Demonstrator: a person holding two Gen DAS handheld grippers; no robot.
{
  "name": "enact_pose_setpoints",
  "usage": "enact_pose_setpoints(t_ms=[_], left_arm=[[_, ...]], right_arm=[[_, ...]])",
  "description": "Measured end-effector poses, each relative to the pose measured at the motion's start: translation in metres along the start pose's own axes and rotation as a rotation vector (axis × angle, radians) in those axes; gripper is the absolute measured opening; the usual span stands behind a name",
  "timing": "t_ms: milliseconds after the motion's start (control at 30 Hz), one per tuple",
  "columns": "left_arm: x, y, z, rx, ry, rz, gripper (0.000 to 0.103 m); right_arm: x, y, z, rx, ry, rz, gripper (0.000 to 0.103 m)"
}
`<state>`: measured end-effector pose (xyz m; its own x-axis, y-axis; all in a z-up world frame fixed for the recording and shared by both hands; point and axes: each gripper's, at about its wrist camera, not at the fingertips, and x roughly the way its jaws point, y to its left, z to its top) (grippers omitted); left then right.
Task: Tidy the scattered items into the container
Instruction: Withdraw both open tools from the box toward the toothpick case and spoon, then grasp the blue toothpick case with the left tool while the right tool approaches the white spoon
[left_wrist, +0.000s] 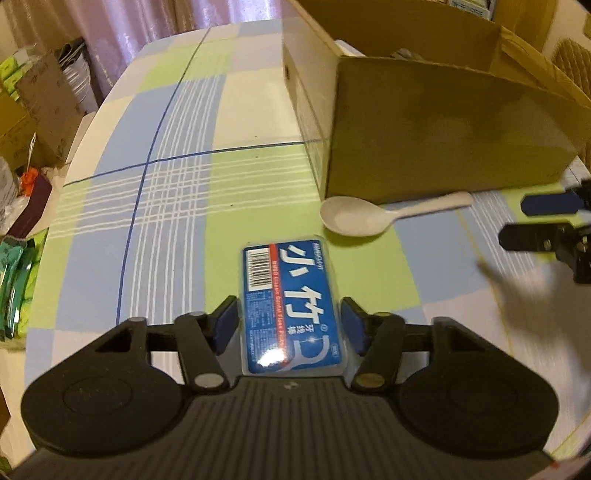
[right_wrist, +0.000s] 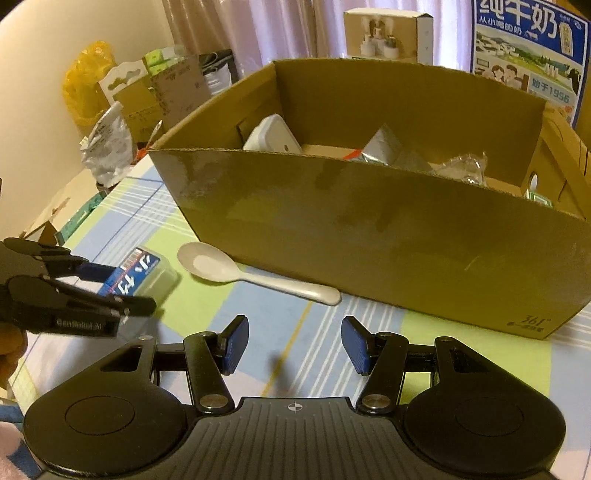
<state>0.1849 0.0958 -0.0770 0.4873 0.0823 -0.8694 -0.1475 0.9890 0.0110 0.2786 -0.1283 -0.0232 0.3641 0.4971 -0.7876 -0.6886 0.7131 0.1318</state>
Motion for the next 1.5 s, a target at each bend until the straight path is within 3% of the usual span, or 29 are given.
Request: enact_pose_setpoints(t_ms=[233, 567, 733, 833, 967, 1167, 1500], left_arm=[[0.004, 0.010, 0.009, -0.055, -0.037, 0.038, 0.053], [0.013, -0.006, 0.020, 0.048, -0.062, 0.020, 0.053], [0.001, -0.024, 0.015, 0.151, -0.049, -0.027, 0.053], [-0.004, -0.028, 0.013, 0.144, -0.055, -0.068, 0.053], [0.000, -0.030, 0.016, 0.142, -0.061, -0.051, 0.053], [0.009, -0.036, 0.016, 0.182, -0.046, -0.086, 0.053], [-0.007, -0.077, 0.004, 0.385, -0.013, -0.246, 0.053]], right_arm=[[0.005, -0.005, -0.002, 0.012, 0.006, -0.007, 0.053], [0.004, -0.012, -0.002, 0.021, 0.008, -0.024, 0.053], [0.004, -0.014, -0.001, 0.030, 0.018, -0.034, 0.053], [0.005, -0.013, -0.003, 0.027, 0.031, -0.045, 0.053], [0.005, -0.015, -0.005, 0.025, 0.041, -0.055, 0.053], [0.003, -0.018, -0.005, 0.035, 0.051, -0.059, 0.053], [-0.027, -0.034, -0.019, 0.154, 0.084, -0.125, 0.053]])
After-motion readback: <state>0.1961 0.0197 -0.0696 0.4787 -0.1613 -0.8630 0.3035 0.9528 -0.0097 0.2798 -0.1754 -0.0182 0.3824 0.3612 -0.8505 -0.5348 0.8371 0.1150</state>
